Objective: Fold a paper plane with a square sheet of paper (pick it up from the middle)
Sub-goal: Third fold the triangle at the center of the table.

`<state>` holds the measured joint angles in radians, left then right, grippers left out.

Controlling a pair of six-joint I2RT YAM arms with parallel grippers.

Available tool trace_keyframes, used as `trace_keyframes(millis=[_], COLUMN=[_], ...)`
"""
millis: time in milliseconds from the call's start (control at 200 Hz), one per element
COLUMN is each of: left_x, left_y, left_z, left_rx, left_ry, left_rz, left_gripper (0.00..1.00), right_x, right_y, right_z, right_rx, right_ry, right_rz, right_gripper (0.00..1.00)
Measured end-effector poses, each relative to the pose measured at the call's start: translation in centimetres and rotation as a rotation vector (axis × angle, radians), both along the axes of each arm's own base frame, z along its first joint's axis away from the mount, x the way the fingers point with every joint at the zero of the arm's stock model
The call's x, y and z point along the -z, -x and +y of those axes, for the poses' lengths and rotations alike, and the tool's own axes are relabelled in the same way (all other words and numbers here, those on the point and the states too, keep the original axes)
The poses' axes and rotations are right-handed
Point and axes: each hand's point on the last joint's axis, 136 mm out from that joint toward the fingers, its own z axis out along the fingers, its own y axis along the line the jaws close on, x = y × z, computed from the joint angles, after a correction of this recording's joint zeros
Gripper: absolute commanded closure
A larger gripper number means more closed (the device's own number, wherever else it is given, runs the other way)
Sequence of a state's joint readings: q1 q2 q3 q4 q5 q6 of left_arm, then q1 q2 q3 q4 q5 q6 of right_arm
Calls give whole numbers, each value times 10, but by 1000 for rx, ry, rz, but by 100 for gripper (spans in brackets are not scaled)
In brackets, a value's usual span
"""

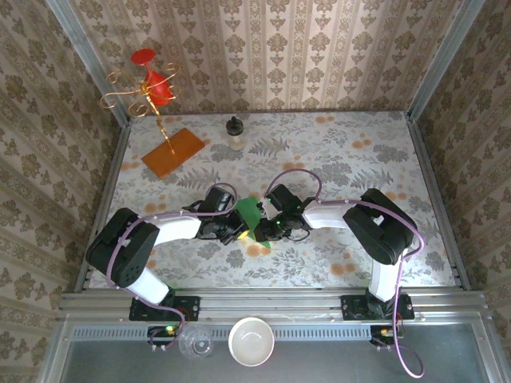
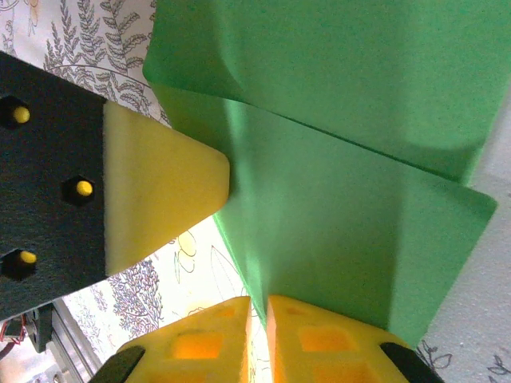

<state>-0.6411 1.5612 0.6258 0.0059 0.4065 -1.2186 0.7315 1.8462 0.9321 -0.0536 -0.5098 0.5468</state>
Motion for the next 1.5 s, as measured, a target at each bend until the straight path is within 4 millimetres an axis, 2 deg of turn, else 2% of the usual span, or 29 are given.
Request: trace_keyframes(millis=[470, 790, 985, 1090, 1250, 1355, 1501], left_x=[2, 2, 2, 1, 0, 0, 0], left_y=[1, 0, -1, -3, -17, -25, -31], left_z=[0, 2, 2, 1, -8, -13, -17], left_rx=[1, 6, 23, 49, 119, 169, 216], left_ry=[19, 31, 38, 46, 49, 55, 67], left_rz=[-20, -24, -30, -42, -89, -119, -142], left_gripper=[92, 92, 92, 92, 92, 92, 92], right_x=[-1, 2, -1, -16, -48, -48, -32], right_y=[3, 38, 44, 40, 15, 4, -12], right_z=[-3, -30, -39, -39, -33, -32, -31], right_rx=[-22, -67, -59, -36, 47, 98, 160], right_ry=[11, 56, 69, 51, -9, 3, 53], right_rz=[-5, 44, 41, -1, -120, -129, -110], right_gripper=[86, 86, 84, 81, 79, 80, 82])
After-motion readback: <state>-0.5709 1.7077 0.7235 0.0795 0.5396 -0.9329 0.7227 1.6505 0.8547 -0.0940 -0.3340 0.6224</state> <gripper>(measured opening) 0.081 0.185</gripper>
